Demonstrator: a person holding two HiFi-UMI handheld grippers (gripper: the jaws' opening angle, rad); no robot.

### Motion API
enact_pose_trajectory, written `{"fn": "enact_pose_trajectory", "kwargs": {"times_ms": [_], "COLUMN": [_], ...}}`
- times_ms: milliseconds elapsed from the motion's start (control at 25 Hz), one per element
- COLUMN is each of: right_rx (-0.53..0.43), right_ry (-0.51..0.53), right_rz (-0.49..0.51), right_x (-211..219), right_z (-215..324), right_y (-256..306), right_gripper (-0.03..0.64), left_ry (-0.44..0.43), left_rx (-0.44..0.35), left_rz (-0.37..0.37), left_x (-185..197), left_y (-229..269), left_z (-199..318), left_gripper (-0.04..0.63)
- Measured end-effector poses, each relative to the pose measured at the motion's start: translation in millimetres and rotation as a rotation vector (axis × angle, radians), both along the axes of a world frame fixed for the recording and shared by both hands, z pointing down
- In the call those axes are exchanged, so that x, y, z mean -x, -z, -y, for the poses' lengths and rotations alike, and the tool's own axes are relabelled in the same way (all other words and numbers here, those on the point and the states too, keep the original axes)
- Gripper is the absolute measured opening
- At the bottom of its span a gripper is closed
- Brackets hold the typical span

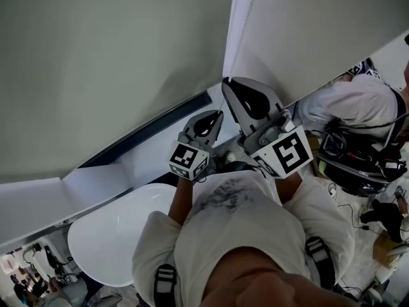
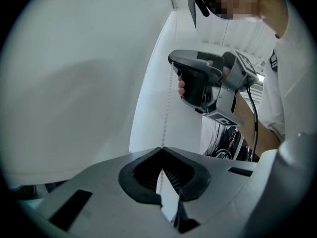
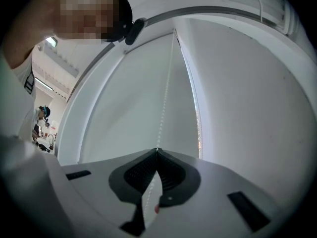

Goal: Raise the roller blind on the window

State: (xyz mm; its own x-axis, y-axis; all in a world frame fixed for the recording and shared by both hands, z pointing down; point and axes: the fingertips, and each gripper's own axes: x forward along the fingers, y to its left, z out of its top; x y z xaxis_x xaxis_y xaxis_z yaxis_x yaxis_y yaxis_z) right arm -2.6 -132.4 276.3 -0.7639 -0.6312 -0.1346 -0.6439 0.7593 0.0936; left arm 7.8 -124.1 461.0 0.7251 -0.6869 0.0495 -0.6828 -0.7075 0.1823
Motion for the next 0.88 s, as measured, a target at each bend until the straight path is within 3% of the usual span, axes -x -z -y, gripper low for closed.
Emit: {"fn": "enact_pose_trajectory", "kwargs": {"times_ms": [480,880], "right_rx": [0.010,0.087], "right_ry": [0.022,0.031], "right_rz": [-0.043,-0.090], "right_x": [12,16], "right_z": [-5,-15], "right_y": [-41,-95], "right_gripper": [0.061,0.061], "left_ry": [0.015,0.005], "left_rx": [0.078,0.150], "left_rz": [0.031,0.048], "left_x": [8,6], "left_y": [-51,-107], "left_z": [-2,-6], "left_gripper": [0.009,0.009]}}
